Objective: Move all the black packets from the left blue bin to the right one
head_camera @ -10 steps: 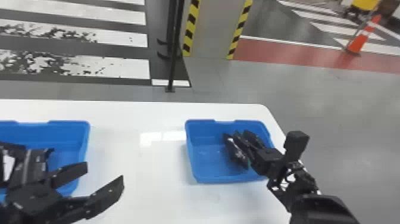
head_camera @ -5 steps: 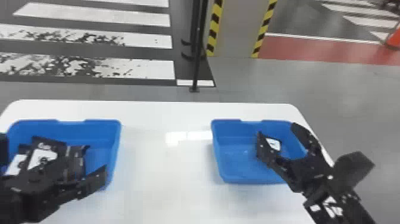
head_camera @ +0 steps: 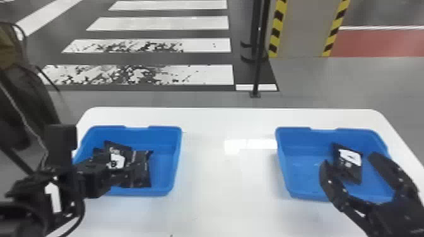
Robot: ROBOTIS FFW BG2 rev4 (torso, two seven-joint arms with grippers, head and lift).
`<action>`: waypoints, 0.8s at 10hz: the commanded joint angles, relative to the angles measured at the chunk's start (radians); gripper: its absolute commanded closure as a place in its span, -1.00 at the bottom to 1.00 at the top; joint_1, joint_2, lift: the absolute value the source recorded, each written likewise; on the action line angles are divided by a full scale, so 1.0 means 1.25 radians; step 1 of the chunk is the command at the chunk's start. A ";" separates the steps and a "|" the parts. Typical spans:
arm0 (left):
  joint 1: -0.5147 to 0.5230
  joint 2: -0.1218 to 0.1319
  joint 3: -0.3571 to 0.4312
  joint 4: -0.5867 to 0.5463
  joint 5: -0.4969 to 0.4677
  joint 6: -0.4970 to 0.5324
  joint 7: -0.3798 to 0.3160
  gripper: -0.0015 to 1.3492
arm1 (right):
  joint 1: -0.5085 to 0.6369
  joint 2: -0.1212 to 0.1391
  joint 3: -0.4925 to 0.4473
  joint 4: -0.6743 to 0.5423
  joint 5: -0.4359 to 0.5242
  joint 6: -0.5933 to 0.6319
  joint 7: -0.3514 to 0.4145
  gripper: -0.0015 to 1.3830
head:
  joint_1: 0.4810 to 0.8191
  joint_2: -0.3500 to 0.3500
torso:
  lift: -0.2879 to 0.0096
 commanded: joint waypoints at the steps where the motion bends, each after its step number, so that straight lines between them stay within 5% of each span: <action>1: -0.043 0.001 -0.005 0.056 -0.025 0.006 0.007 -0.81 | 0.011 0.000 0.010 -0.005 -0.009 0.000 0.000 -0.82 | 0.27 0.22 | -0.01; 8: -0.232 0.017 -0.107 0.321 -0.073 0.128 0.025 -0.70 | -0.005 -0.002 0.026 0.023 -0.049 0.018 0.004 -0.79 | 0.27 0.30 | -0.01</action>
